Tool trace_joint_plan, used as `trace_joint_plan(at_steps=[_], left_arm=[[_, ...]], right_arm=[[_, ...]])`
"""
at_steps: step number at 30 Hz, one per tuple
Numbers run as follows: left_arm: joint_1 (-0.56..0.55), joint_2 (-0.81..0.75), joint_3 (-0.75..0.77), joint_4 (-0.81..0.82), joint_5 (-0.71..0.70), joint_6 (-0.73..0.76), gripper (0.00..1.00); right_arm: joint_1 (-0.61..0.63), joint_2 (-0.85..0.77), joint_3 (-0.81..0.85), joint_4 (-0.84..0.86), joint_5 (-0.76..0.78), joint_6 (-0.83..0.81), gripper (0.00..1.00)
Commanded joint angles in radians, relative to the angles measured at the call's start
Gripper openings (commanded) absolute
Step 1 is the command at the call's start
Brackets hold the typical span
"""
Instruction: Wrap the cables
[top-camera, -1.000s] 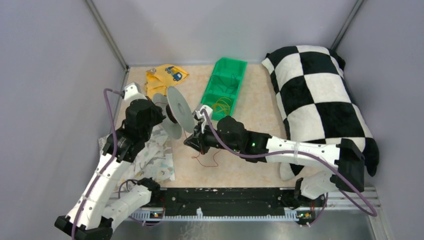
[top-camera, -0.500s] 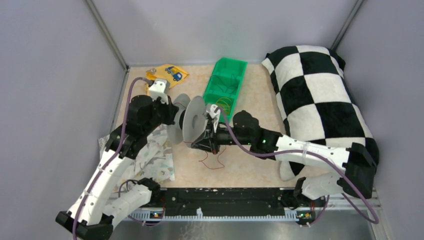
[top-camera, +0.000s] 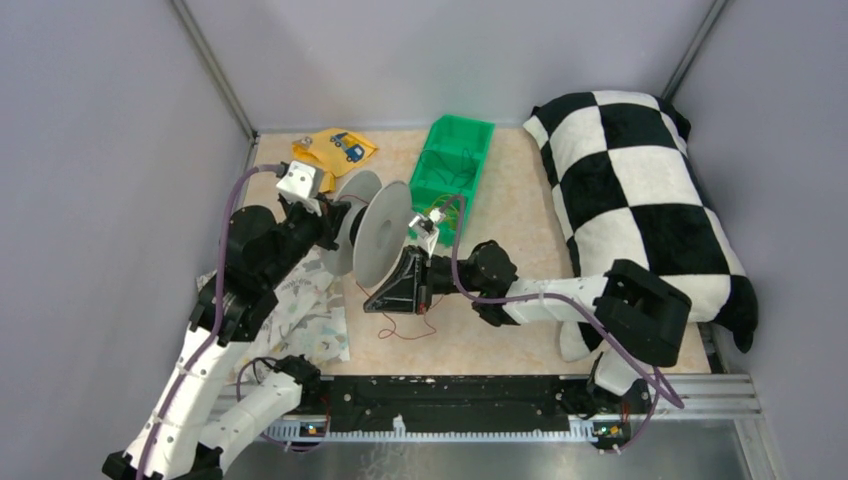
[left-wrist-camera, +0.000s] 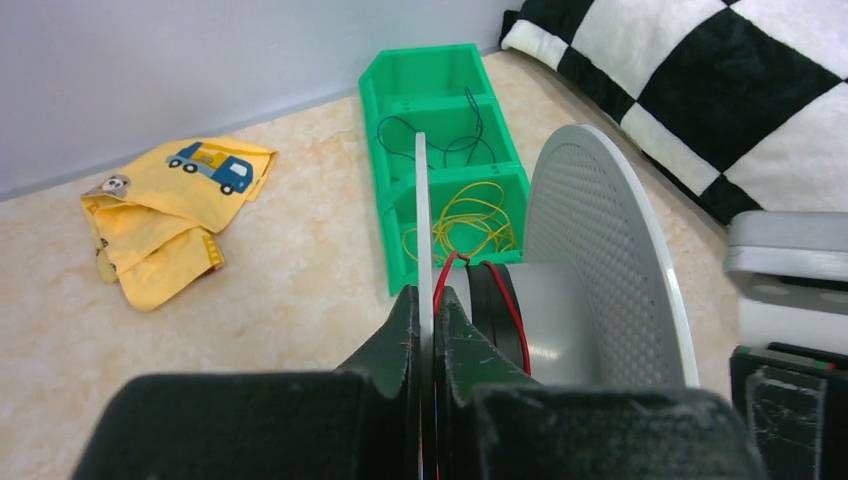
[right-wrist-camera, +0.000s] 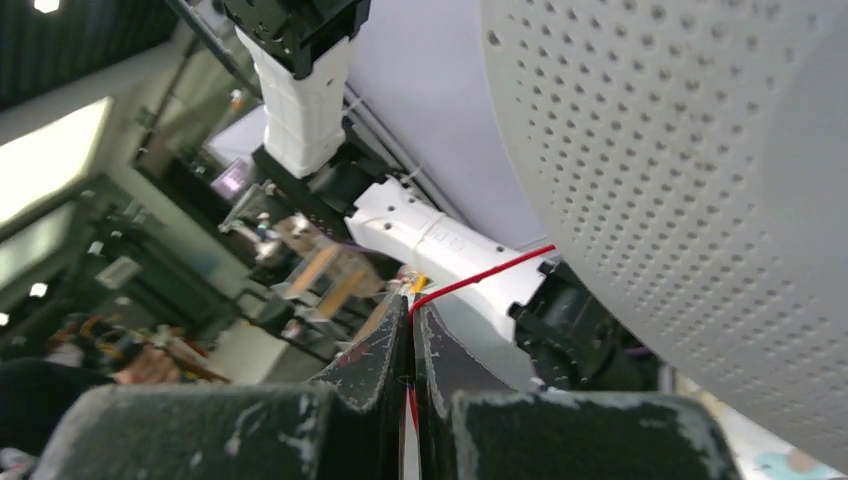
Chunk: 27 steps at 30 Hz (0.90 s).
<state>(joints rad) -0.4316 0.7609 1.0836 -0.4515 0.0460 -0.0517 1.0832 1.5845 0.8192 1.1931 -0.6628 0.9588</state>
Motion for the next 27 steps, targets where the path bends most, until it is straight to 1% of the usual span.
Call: trace_joint_plan(at_steps=[1,3,6,7,8,11,18,20,22,24,25,27], left_arm=[[0.015,0.004,0.028,0.09,-0.11,0.133,0.0],[0.016,0.0,0.026,0.087,-0.12,0.142,0.0],[0.016,0.0,0.022,0.079,-0.127,0.145,0.0],[0.016,0.0,0.019,0.077,-0.128,0.143,0.0],[0.015,0.0,0.016,0.076,-0.128,0.141,0.0],[0.016,-0.003,0.01,0.077,-0.125,0.135,0.0],[0.016,-0.007,-0.001,0.076,-0.126,0.131,0.0],[0.016,-0.01,-0.005,0.075,-0.124,0.127,0.0],[0.016,-0.015,-0.008,0.076,-0.123,0.122,0.0],[0.016,-0.019,-0.007,0.076,-0.119,0.117,0.0],[0.015,-0.02,-0.004,0.075,-0.119,0.115,0.0],[0.016,-0.023,0.014,0.063,-0.127,0.108,0.0]], right_arm=[[0.022,0.065,0.058,0.526,-0.128,0.258,0.0],[0.032,0.076,0.065,0.525,-0.123,0.264,0.0],[0.052,0.076,0.068,0.482,-0.118,0.222,0.01],[0.056,0.075,0.072,0.46,-0.117,0.208,0.18],[0.059,0.076,0.075,0.445,-0.117,0.198,0.22],[0.062,0.085,0.079,0.429,-0.094,0.194,0.16],[0.067,0.103,0.099,0.458,-0.092,0.222,0.2],[0.069,0.109,0.106,0.477,-0.087,0.236,0.23],[0.071,0.121,0.116,0.492,-0.087,0.247,0.3],[0.068,0.12,0.11,0.478,-0.083,0.229,0.32],[0.065,0.104,0.099,0.45,-0.077,0.204,0.32],[0.062,0.043,0.07,0.251,-0.055,0.09,0.32]])
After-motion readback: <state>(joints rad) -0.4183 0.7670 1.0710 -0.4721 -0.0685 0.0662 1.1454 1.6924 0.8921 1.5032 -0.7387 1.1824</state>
